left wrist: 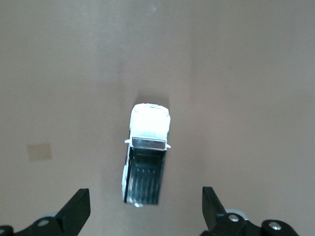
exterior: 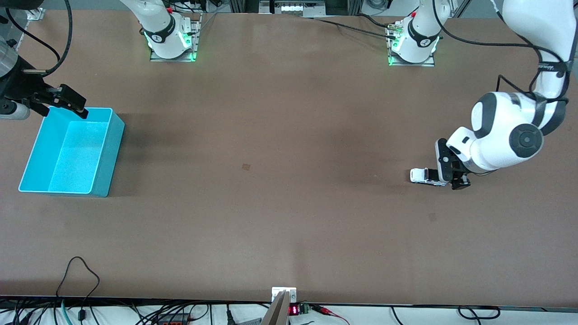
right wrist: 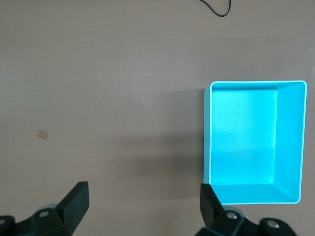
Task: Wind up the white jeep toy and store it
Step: 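Lower the left gripper and grasp the white toy jeep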
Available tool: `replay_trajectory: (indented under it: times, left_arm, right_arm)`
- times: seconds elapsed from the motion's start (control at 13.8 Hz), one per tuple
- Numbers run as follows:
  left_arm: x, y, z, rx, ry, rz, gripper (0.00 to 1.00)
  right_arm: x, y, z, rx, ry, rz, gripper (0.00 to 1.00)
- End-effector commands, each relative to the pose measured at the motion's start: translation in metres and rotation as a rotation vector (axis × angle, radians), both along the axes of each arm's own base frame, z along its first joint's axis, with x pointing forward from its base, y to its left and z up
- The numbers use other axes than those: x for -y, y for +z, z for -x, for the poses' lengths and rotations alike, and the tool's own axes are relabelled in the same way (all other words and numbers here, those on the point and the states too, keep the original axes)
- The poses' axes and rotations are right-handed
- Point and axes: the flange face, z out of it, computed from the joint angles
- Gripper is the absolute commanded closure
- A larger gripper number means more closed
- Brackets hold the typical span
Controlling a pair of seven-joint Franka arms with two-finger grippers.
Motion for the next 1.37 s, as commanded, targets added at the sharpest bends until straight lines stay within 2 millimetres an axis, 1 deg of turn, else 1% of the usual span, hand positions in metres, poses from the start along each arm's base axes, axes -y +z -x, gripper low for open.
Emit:
replay_trajectory:
  times: [0.0,0.07,0.29,0.43,0.58,0.8,0.87,1.01,1.08,1.16,1.23,1.3]
  left_arm:
    - [-0.013,-0.022,0.004,0.037,-0.098,0.004,0.0]
    - [-0.008,-0.031,0.008,0.038,-0.107,0.005,0.0]
    - [-0.006,-0.053,0.02,0.092,-0.113,0.009,0.0]
    - [-0.007,-0.061,0.023,0.086,-0.111,0.01,0.0]
    - [-0.007,-0.072,0.028,0.069,-0.112,0.013,0.0]
    - [-0.006,-0.084,0.029,0.065,-0.113,0.016,0.01]
    - [-0.005,-0.084,0.029,0.073,-0.115,0.016,0.07]
    - [-0.005,-0.085,0.028,0.073,-0.116,0.016,0.46]
    - [-0.005,-0.084,0.027,0.076,-0.118,0.016,0.61]
    - [-0.006,-0.084,0.026,0.076,-0.116,0.016,0.71]
    - [-0.008,-0.086,0.026,0.073,-0.113,0.016,0.76]
    - [-0.009,-0.089,0.027,0.068,-0.113,0.017,0.76]
  right_arm:
    - [0.0,0.003,0.008,0.001,0.011,0.005,0.0]
    - [0.0,0.003,0.008,0.001,0.011,0.005,0.0]
    - [-0.001,0.002,0.009,-0.001,0.013,0.005,0.0]
    - [-0.001,0.002,0.009,-0.001,0.013,0.005,0.0]
    - [-0.005,0.002,0.009,-0.001,0.02,0.005,0.0]
    - [-0.009,0.002,0.009,-0.002,0.025,0.005,0.0]
    - [-0.009,0.002,0.009,-0.002,0.025,0.005,0.0]
    - [-0.009,0.002,0.009,-0.002,0.025,0.005,0.0]
    - [-0.009,0.003,0.009,-0.001,0.025,0.005,0.0]
    - [-0.009,0.003,0.009,0.001,0.025,0.005,0.0]
    - [-0.009,0.003,0.009,0.001,0.025,0.005,0.0]
    - [-0.009,0.003,0.009,-0.001,0.025,0.005,0.0]
